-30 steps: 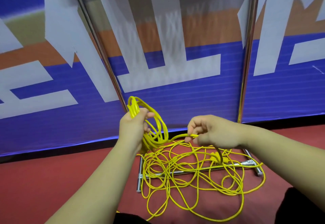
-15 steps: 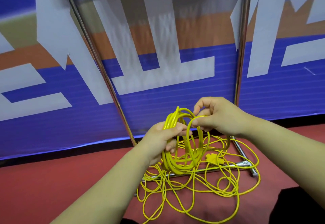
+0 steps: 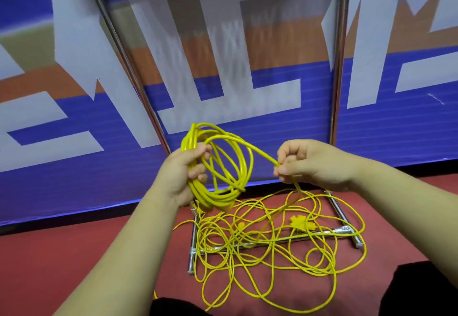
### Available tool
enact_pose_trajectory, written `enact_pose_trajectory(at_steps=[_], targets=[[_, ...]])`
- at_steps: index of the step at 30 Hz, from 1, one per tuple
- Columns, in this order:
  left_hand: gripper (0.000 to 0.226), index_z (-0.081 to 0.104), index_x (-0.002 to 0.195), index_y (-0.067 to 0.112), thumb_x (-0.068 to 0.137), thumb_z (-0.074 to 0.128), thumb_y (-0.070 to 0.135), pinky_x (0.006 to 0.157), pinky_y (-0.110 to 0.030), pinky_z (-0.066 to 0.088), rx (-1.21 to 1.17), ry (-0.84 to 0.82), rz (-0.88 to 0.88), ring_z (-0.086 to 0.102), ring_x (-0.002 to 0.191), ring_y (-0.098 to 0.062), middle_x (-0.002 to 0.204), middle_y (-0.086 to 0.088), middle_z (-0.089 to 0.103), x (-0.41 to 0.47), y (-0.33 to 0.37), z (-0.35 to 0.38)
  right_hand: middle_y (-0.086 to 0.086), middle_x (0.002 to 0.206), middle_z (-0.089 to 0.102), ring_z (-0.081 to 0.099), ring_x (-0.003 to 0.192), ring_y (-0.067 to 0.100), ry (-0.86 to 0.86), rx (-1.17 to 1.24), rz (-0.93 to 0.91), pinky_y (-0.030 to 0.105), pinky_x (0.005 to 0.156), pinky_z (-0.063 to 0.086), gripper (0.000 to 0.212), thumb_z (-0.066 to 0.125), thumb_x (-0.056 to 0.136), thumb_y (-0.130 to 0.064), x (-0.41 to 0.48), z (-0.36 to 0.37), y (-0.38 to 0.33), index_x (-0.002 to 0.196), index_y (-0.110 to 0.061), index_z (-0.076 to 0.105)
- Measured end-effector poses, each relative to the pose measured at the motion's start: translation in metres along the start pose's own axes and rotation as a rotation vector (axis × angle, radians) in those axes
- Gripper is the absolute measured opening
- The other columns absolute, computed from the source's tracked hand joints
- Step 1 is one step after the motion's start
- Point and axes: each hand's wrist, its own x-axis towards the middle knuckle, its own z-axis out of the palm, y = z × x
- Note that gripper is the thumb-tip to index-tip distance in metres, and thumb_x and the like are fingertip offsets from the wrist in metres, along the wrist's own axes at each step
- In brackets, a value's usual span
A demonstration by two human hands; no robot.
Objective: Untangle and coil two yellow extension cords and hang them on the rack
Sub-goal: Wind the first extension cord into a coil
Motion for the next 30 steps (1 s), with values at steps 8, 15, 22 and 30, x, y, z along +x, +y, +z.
enact_pose_trajectory(at_steps=[8, 15, 22, 30], targets=[[0.017, 0.065, 0.085, 0.011, 0.092, 0.055, 0.022, 0.037, -0.012, 0.033, -0.202, 0.004, -0.013, 0.032, 0.032, -0.002, 0.074, 0.003, 0.051, 0.003, 0.006, -0.035, 0.033, 0.100, 0.067, 0.072, 0.092, 0.012, -0.055, -0.288, -0.018, 0.019, 0.081, 0.053, 0.018, 0.063, 0.090, 0.009, 0.006, -0.011, 0.007, 0.100, -0.004, 0.056], [0.019, 0.061, 0.093, 0.009, 0.102, 0.047, 0.018, 0.032, -0.014, 0.032, -0.108, 0.161, -0.070, 0.030, 0.031, -0.001, 0.071, 0.002, 0.046, 0.005, -0.006, -0.060, 0.003, 0.094, 0.078, 0.062, 0.072, 0.005, 0.142, -0.306, -0.110, 0.018, 0.065, 0.049, 0.021, 0.066, 0.092, -0.001, 0.004, -0.021, -0.006, 0.107, -0.015, 0.072], [0.022, 0.065, 0.111, -0.001, 0.099, 0.058, 0.017, 0.035, -0.016, 0.032, 0.345, 0.270, -0.214, 0.031, 0.033, -0.004, 0.100, -0.013, 0.072, 0.006, -0.043, -0.071, 0.001, 0.079, 0.074, 0.044, 0.051, 0.002, 0.197, -0.494, -0.101, 0.013, 0.049, 0.036, 0.017, 0.069, 0.092, -0.014, 0.006, -0.018, -0.009, 0.102, -0.024, 0.078], [0.030, 0.067, 0.102, 0.002, 0.099, 0.060, 0.030, 0.037, -0.018, 0.032, 0.376, 0.358, -0.280, 0.032, 0.035, -0.006, 0.086, -0.008, 0.069, 0.010, -0.061, -0.071, -0.013, 0.094, 0.076, 0.069, 0.092, 0.024, -0.106, -0.882, 0.031, 0.048, 0.094, 0.051, 0.021, 0.064, 0.094, -0.025, 0.001, -0.004, -0.016, 0.089, -0.042, 0.075]])
